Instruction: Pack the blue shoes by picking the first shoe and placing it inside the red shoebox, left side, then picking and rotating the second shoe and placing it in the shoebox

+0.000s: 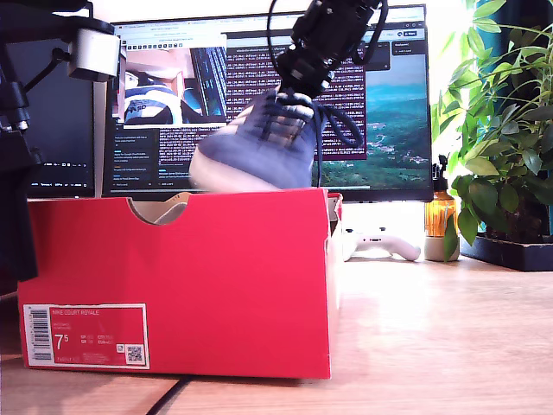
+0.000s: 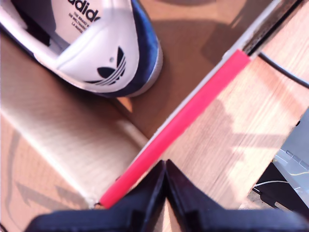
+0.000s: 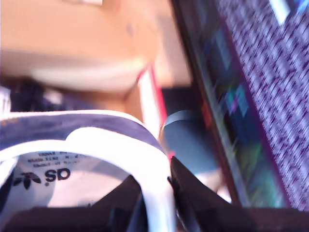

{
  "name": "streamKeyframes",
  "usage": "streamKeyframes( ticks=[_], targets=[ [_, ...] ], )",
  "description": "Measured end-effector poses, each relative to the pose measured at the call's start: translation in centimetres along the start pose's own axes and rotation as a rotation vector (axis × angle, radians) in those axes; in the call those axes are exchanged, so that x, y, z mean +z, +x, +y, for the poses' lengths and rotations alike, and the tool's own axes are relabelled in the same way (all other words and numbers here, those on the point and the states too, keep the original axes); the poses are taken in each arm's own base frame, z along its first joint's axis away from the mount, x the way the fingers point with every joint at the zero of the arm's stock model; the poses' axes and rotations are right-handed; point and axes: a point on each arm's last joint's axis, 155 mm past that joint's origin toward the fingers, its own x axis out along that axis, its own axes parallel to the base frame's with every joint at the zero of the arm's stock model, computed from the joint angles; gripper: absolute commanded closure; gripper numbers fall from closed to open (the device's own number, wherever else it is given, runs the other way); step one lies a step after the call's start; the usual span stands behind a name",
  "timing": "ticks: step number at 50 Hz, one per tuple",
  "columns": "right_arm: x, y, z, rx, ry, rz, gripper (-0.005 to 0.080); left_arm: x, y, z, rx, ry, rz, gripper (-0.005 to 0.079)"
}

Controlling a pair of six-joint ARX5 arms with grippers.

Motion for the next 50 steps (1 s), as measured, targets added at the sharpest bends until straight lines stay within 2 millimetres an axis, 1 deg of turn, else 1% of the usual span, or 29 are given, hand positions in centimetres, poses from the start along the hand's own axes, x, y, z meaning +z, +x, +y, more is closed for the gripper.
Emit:
streamKeyframes(
  ticks=[7,12,22,40,44,50],
  targets=[
    [-2.1,-0.1,1.6,0.059,0.000,0.090,0.0765,0.0,0.0,0.0,0.000,0.000,-0.001,0.0762],
    [-2.8,-0.2,1.7,0.064,0.004,0.115,0.0765,0.1,0.0,0.0,0.001,0.000,-0.005,0.0762],
    [-3.2,-0.3,1.6,0.058,0.006,0.133,0.0765,0.3,0.0,0.1,0.003,-0.001,-0.013,0.0762],
    [-3.7,-0.3,1.5,0.046,0.076,0.159,0.0765,0.4,0.0,0.1,0.003,0.000,-0.014,0.0762],
    [-3.9,0.1,1.8,0.049,0.089,0.171,0.0765,0.4,0.0,0.1,0.004,0.000,-0.015,0.0761],
    [-4.0,1.5,2.1,0.052,0.104,0.191,0.0765,0.4,0.0,0.1,0.004,0.000,-0.016,0.0762]
  ],
)
